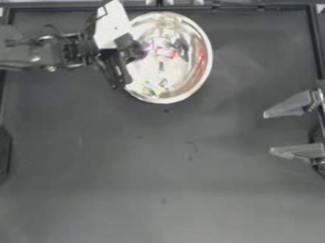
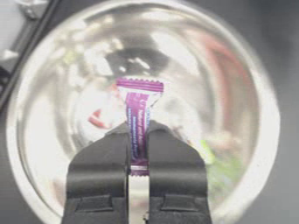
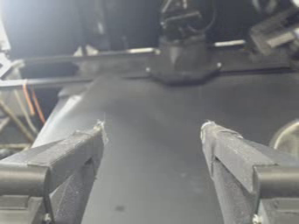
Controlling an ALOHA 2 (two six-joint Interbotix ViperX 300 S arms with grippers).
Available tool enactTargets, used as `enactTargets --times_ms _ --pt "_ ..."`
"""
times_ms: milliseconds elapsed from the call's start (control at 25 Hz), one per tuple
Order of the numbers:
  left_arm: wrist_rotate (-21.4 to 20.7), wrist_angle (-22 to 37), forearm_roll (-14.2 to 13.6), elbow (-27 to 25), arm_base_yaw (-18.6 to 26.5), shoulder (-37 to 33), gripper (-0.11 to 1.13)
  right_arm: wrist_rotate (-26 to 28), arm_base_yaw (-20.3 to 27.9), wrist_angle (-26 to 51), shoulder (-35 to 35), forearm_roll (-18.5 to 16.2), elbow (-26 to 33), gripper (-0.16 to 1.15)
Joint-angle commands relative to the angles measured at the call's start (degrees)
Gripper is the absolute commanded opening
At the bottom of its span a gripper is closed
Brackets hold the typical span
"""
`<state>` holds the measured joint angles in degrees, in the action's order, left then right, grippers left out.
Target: Put candies in bowl
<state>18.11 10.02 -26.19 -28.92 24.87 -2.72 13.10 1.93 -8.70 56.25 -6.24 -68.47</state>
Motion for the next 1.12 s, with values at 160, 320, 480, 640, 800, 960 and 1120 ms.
enactTargets --times_ms 160,320,480,640,800,960,1120 --pt "-0.1 -5.3 -0.1 3.8 3.5 4.3 0.24 0.0 0.3 -1.2 -0.7 1.0 0.0 0.96" --pt "-0.1 -6.2 -0.1 4.6 4.8 6.8 0.24 -0.1 0.3 -1.2 -0.6 1.1 -0.1 0.96" --pt "-0.2 -6.2 -0.2 5.6 5.5 9.1 0.28 -0.1 0.3 -1.2 -0.6 1.1 -0.1 0.96" --pt "-0.3 -6.3 -0.4 6.2 5.7 10.0 0.46 -0.1 0.3 -1.2 -0.6 1.1 -0.1 0.96" --pt "-1.0 -6.2 -0.3 6.2 5.6 9.8 0.89 -0.1 0.3 -1.2 -0.6 1.1 -0.1 0.96" --pt "-1.1 -6.8 -0.2 6.1 5.7 9.0 1.05 -0.1 0.3 -1.2 -0.6 1.1 -0.1 0.96" --pt "-1.1 -6.8 -0.2 5.3 5.2 6.6 0.95 -0.1 0.3 -1.2 -0.6 1.1 -0.1 0.96"
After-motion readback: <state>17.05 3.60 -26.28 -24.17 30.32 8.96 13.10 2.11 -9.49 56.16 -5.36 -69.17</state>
